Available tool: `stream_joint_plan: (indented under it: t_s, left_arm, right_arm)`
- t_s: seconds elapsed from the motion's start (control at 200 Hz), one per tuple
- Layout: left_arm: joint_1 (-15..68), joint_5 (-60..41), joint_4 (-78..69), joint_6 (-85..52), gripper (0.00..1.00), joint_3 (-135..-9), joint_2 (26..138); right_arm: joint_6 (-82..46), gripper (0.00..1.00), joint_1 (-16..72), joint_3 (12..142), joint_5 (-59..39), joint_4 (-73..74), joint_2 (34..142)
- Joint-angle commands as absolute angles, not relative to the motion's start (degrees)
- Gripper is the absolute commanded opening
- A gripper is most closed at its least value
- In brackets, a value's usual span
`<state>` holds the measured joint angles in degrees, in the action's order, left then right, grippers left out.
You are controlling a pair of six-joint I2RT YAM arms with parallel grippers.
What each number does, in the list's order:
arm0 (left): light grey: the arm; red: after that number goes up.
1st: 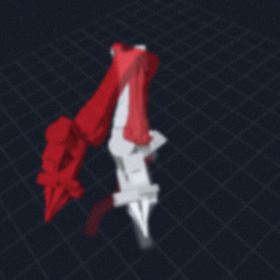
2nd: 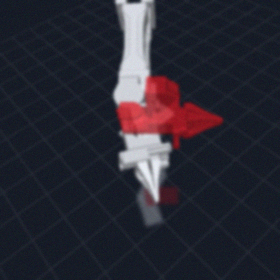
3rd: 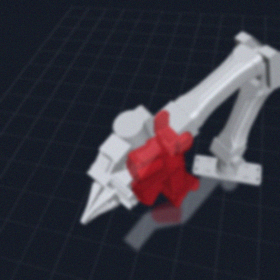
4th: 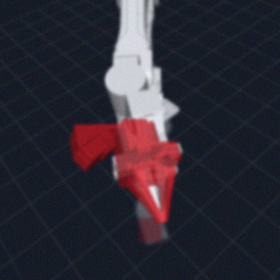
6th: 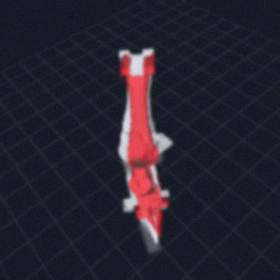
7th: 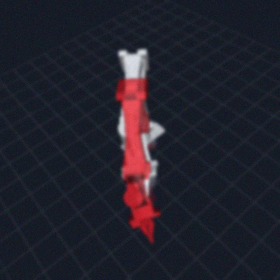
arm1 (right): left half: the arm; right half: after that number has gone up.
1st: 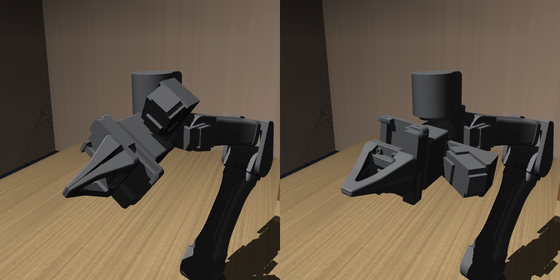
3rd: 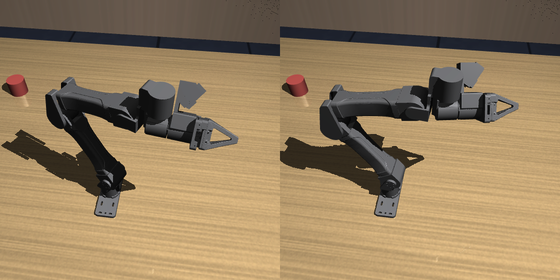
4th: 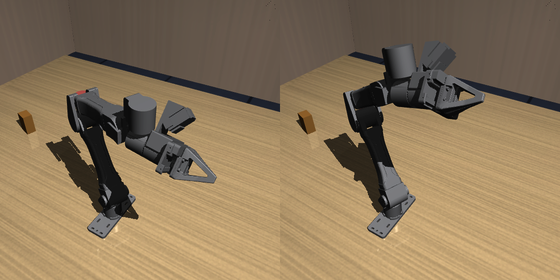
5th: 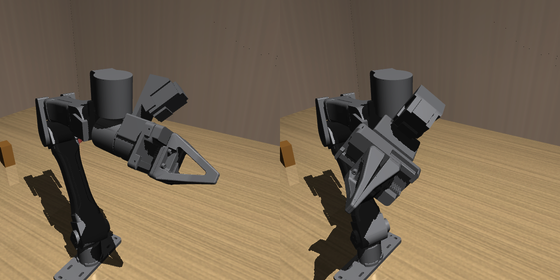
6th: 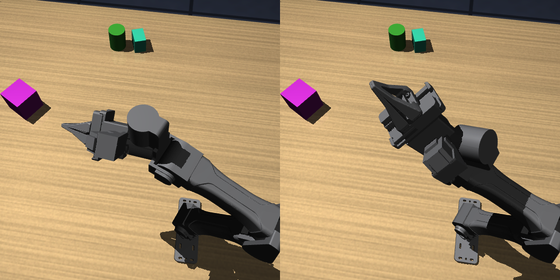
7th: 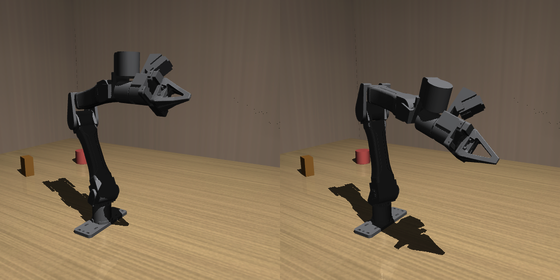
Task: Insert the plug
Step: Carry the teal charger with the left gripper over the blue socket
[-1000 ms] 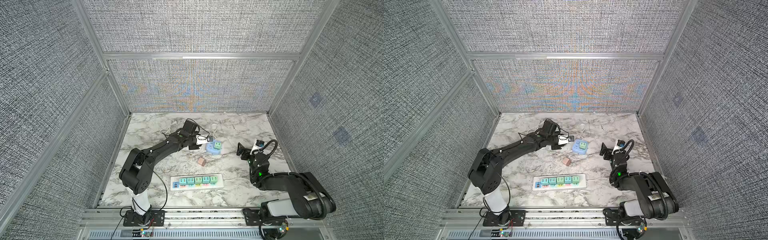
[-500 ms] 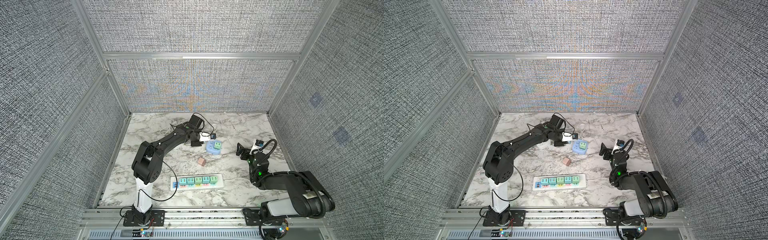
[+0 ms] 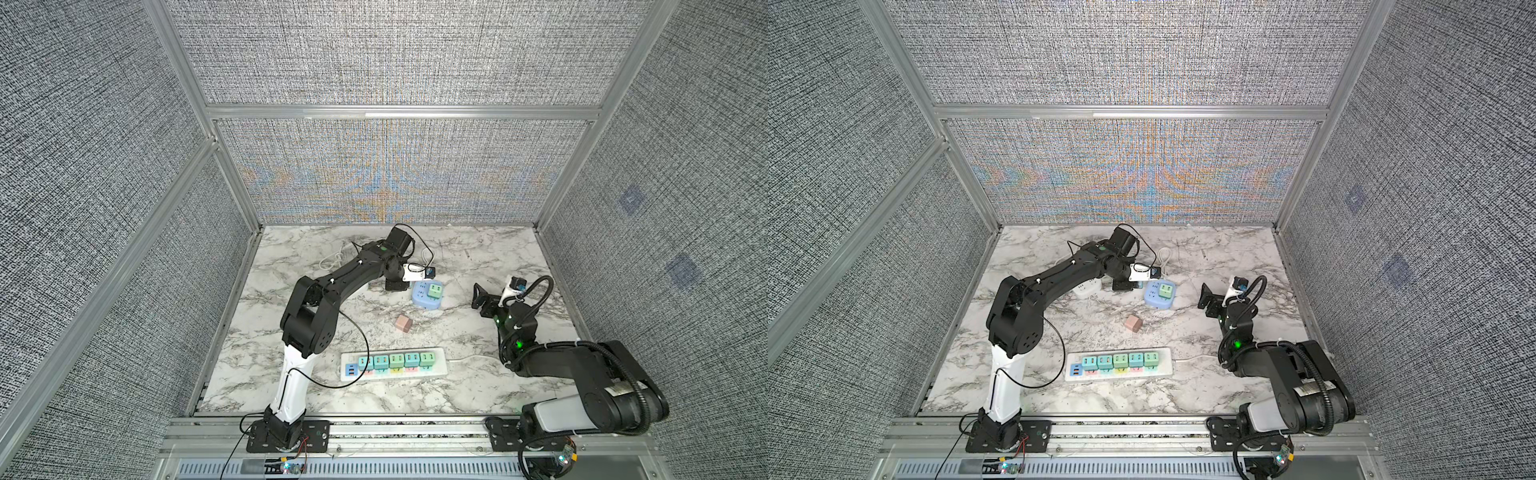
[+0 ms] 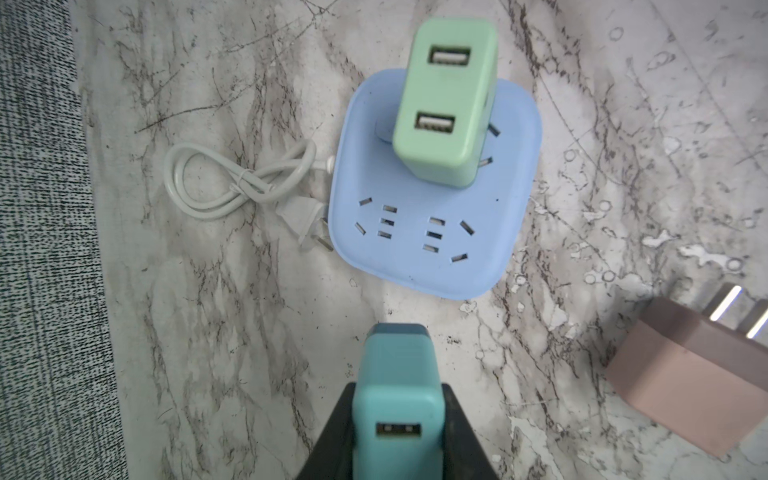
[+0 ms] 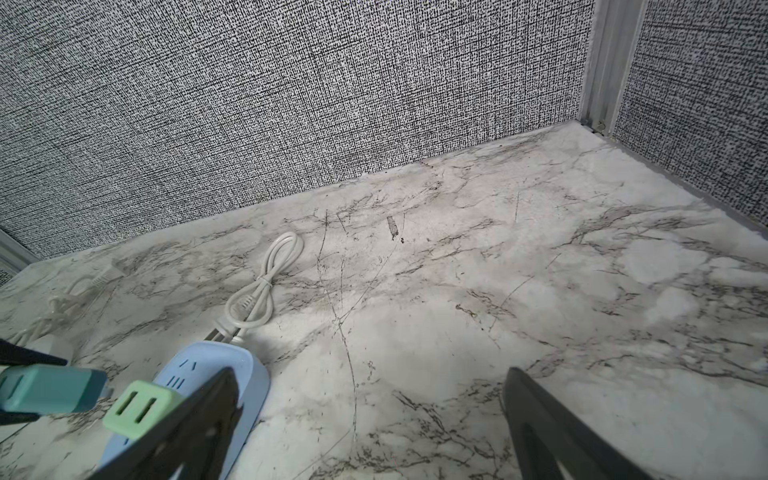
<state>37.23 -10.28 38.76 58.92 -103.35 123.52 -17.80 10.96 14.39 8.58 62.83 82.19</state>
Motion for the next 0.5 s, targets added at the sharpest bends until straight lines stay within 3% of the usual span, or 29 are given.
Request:
stream_joint_plan:
  t_s: [0.0,0.495]
  left_arm:
    - [37.4,-10.47,40.96,59.72,0.0,-105.12,124.59]
    - [39.11,-17.8,38.12,61.89,0.0,-107.8,125.5]
  right_arm:
    - [-18.1,1.0,11.01,14.84,8.17,62.15,82.28]
    - [-18.11,1.0,10.99,14.79,8.07,62.1,82.28]
